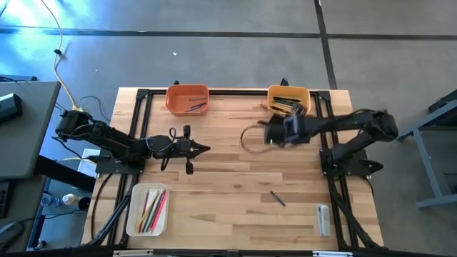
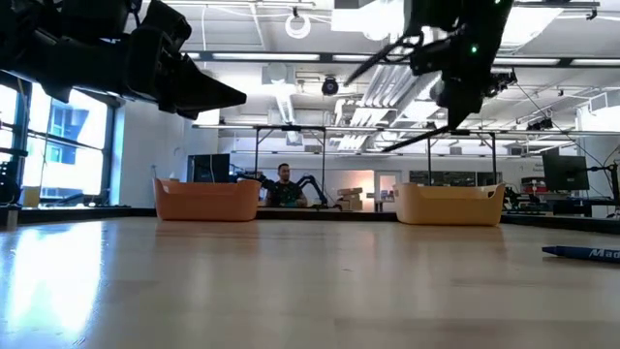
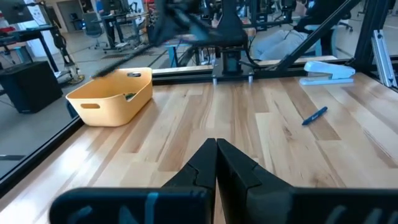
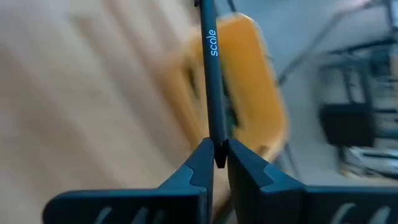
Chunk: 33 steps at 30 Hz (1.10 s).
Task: Sort crayons/erasers/pens/pencils in bins
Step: Put the black pen into the yellow bin
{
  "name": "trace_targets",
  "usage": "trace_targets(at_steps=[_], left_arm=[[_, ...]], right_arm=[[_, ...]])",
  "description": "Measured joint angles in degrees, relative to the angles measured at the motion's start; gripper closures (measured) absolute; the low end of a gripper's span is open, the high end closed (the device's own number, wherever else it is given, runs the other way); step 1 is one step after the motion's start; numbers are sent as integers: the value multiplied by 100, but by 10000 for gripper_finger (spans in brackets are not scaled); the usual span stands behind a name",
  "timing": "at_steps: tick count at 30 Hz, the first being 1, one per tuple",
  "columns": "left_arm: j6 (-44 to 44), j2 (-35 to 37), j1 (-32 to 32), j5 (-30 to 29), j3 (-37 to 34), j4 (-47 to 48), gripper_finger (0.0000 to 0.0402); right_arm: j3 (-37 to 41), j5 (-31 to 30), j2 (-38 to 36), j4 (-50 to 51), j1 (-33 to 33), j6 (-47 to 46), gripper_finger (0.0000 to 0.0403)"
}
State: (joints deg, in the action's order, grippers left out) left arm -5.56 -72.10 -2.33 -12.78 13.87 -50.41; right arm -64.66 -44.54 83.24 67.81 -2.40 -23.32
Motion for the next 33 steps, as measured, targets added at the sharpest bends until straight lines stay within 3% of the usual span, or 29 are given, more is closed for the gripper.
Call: trace_targets(at_steps=[4, 8, 14, 21, 33], left_arm=[[0, 0, -2, 12, 0, 2, 401], [0, 0, -2, 14, 0, 4, 401], [-13, 0, -2, 14, 0, 11, 401], [-57, 0, -1, 13, 0, 13, 401], [-58, 0, -2, 14, 0, 7, 401]], right_arm=[[-4, -68, -33, -45, -1038, 1342, 383], [-4, 388, -2, -539, -2048, 2749, 383], [-4, 858, 0, -1153, -3110, 4021, 383], [22, 1078, 184, -1235, -3728, 4358, 383], [1420, 1397, 201, -3236, -4143, 5439, 383]])
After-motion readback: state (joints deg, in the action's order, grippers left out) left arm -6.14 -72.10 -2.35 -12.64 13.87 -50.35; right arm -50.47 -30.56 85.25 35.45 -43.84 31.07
